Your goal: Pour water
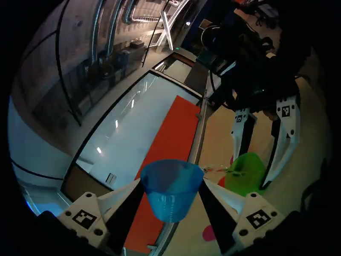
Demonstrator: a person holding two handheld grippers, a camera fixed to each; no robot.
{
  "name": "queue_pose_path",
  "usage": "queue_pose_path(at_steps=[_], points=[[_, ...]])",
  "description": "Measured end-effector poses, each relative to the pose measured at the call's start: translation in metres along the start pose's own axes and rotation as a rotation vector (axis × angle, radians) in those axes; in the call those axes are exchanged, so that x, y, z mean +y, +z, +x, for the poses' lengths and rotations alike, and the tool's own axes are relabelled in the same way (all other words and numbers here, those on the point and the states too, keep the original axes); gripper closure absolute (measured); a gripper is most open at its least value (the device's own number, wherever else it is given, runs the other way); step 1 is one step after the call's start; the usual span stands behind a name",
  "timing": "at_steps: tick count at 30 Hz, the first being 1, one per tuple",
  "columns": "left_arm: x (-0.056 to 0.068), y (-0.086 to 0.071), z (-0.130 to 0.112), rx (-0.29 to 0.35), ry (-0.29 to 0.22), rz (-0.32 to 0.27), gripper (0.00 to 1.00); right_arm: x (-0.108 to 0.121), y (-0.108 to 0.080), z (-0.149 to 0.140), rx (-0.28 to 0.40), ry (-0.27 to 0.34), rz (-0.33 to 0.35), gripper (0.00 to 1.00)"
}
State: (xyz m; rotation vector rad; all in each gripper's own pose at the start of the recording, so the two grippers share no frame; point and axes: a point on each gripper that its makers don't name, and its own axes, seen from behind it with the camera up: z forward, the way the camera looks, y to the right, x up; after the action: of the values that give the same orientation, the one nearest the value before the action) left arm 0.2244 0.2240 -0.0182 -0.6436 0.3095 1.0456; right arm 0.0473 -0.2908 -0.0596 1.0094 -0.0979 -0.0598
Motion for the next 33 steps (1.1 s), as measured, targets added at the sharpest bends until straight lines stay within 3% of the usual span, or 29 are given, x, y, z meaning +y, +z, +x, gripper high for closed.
queue_pose_path(at_steps=[33], points=[[-0.011,-0.005,0.011,0.001,0.135,0.036,0.15,0.004,-0.005,0.007,0.003,-0.025,-0.011,0.12]])
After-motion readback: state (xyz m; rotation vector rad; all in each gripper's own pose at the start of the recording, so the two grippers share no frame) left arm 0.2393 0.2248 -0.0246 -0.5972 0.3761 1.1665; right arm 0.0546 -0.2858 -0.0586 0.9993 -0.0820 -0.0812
